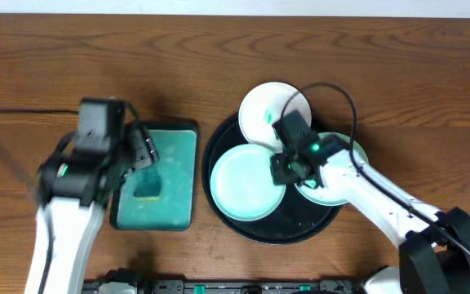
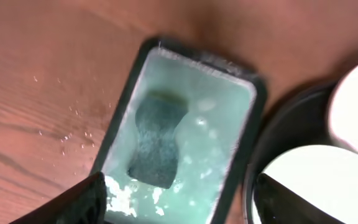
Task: Clean dirty plates on tray and stack at the side
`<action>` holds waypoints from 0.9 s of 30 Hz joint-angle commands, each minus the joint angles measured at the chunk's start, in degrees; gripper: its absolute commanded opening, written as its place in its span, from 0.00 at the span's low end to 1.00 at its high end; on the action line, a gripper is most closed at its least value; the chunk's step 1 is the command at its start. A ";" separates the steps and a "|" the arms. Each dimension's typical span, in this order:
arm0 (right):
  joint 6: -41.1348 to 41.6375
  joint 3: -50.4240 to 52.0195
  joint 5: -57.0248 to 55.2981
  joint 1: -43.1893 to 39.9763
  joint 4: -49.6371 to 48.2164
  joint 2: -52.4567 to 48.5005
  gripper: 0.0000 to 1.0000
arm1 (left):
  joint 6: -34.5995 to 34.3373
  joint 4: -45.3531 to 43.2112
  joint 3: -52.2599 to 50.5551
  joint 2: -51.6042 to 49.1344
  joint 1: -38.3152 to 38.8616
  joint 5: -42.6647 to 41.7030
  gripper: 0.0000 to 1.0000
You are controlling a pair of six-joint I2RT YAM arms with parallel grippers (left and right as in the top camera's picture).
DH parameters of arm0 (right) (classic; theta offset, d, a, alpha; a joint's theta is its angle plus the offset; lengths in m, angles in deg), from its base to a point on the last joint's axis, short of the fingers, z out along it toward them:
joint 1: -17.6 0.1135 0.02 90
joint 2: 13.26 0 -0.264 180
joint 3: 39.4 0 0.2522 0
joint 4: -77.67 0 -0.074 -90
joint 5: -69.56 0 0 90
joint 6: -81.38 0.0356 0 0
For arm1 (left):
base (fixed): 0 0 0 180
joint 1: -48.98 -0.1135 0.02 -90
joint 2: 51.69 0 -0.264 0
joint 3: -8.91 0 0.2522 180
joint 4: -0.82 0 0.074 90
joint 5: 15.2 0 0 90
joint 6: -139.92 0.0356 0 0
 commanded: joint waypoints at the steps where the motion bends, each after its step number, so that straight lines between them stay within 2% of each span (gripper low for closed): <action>1: -2.29 -7.54 -0.11 0.79 1.07 1.68 0.01 | 0.57 0.85 0.85 7.85 -0.20 0.07 0.80; 6: -5.53 -14.40 -0.17 3.10 -0.57 1.66 0.01 | 0.55 0.85 0.85 15.65 -0.20 0.09 0.81; 13: -10.86 -16.15 -3.21 10.97 -14.62 0.52 0.01 | 0.55 0.85 0.85 19.91 -0.20 0.09 0.81; 20: -16.50 -16.13 -22.23 18.86 -24.65 -5.84 0.01 | 0.57 0.85 0.83 19.80 -0.20 0.09 0.81; 25: -22.53 -16.13 -29.86 22.62 -29.88 -5.79 0.01 | 0.55 0.85 0.83 19.80 -0.20 0.09 0.82; 27: -27.52 -16.15 -35.19 24.76 -32.46 -4.94 0.01 | 0.55 0.85 0.83 19.78 -0.20 0.09 0.82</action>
